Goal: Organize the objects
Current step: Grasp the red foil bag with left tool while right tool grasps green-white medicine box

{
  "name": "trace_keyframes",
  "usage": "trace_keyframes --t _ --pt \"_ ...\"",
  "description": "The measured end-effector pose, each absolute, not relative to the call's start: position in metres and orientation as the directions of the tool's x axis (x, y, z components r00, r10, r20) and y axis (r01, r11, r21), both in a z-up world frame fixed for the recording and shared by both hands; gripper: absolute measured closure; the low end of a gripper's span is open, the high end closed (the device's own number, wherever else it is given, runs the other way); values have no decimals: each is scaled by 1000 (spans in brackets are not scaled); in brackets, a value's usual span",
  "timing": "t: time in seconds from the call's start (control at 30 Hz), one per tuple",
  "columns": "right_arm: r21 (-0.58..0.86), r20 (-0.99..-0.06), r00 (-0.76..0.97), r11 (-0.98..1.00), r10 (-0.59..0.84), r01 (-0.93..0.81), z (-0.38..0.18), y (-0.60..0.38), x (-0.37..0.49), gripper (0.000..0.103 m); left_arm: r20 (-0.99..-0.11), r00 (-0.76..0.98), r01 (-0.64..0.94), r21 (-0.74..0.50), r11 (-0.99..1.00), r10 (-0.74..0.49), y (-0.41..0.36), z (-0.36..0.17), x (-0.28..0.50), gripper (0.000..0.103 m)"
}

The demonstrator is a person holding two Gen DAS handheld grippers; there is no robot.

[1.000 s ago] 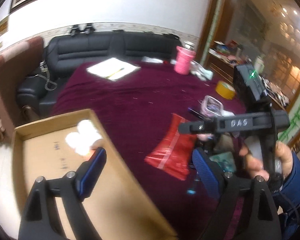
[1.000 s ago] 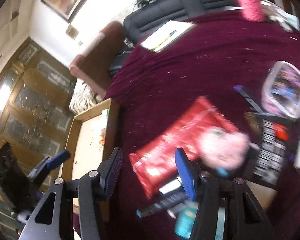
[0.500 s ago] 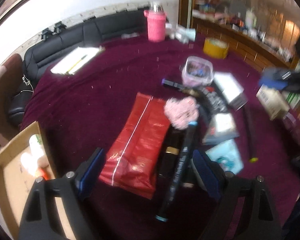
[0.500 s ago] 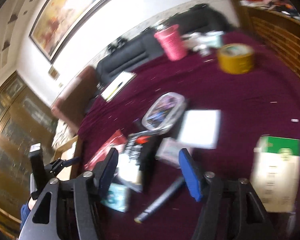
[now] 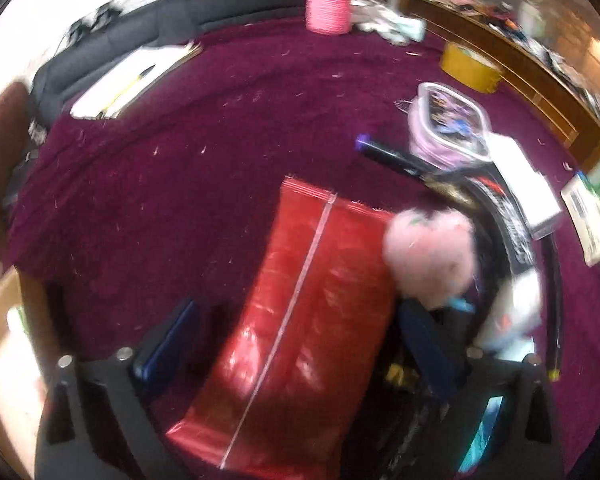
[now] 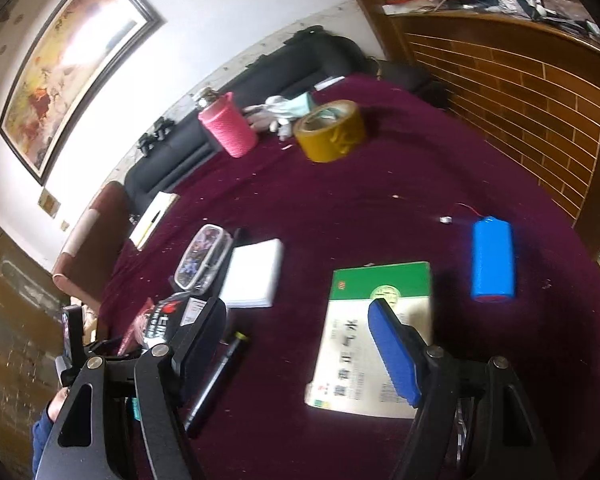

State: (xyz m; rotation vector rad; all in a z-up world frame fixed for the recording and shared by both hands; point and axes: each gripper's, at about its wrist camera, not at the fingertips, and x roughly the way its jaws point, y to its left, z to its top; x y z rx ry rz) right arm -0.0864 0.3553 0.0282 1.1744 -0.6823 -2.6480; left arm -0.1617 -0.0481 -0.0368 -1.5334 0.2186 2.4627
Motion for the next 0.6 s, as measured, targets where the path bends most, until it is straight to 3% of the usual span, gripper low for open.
trace_keyframes --t 0.03,0.13,0.27,0.3,0.4,0.6 --pt "461 -667 -675 -886 -316 -41 28 356 -86 25 -901 -424 -247 24 -969 86 -47 -43 -162 0" --pt "438 -688 -664 -897 -293 -58 26 362 -85 24 -893 -443 -195 15 -981 74 -51 -43 -155 2" --pt "383 -735 -638 -917 -231 -109 16 368 -84 17 -877 -478 -89 -6 -996 48 -57 -34 -122 27" --pt "370 -746 -631 -920 -215 -125 14 369 -84 17 -868 -496 -63 -6 -998 37 -58 -33 -114 29" --pt "350 -772 -602 -927 -203 -136 7 365 -84 17 -842 -539 10 -24 -1000 15 -67 -35 -106 30" --pt "127 -833 -552 -984 -38 -124 -6 325 -94 15 -817 -576 28 9 -1000 -23 -71 -38 -113 30"
